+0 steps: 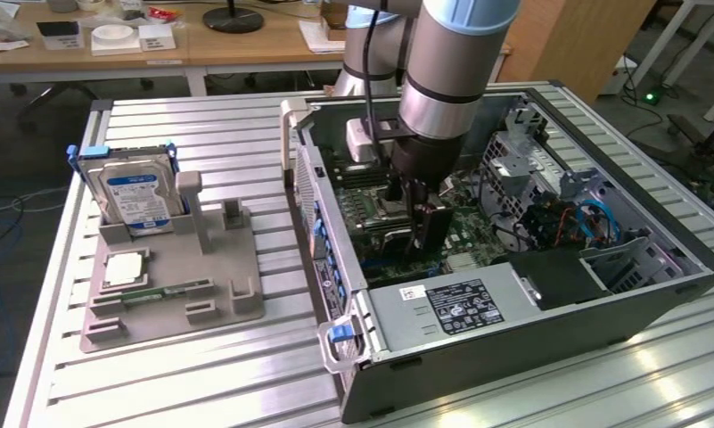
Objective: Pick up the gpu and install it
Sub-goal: 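Insert the gpu into the slot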
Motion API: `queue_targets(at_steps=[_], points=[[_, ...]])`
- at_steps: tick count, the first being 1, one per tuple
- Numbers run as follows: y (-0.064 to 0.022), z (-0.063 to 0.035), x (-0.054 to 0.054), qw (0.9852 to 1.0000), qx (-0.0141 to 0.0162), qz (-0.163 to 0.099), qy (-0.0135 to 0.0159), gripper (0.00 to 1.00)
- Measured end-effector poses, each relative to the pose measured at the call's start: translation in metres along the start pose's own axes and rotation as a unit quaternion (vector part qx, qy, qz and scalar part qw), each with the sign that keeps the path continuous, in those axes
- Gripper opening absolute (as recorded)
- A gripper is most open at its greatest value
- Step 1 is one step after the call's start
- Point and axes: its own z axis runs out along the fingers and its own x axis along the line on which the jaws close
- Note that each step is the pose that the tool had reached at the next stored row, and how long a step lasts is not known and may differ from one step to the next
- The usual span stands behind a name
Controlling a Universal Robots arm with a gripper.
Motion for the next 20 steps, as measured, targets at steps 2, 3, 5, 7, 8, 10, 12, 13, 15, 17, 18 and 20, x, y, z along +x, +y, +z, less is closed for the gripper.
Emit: queue_targets(at_steps=[2,3,5,7,8,10,12,13,15,17,18,20], points=[[0.0,-0.0003,0.0,1.0,-0.0001,-0.007,-0.0006,0.99],[0.0,-0.0004,-0.0001,0.9999,-0.0003,-0.012,-0.0007,0.99],[0.0,-0.0006,0.0,0.9998,-0.0006,-0.022,-0.0007,0.99],[0.0,-0.0006,0.0,0.9998,-0.0006,-0.022,-0.0007,0.99],[0.0,-0.0006,0.0,0.9998,-0.0006,-0.022,-0.0007,0.99],[0.0,-0.0006,0.0,0.9998,-0.0006,-0.022,-0.0007,0.99],[0.0,-0.0006,0.0,0.9998,-0.0007,-0.022,-0.0007,0.99],[0.0001,-0.0006,0.0,0.9998,-0.0006,-0.022,-0.0007,0.98],[0.0005,-0.0006,0.0,0.9998,-0.0006,-0.022,-0.0007,0.91],[0.0008,-0.0006,0.0,0.9998,-0.0005,-0.022,-0.0007,0.85],[0.0008,-0.0006,0.0,0.9998,-0.0006,-0.022,-0.0007,0.79],[0.0011,-0.0006,0.0,0.9998,-0.0005,-0.022,-0.0007,0.73]])
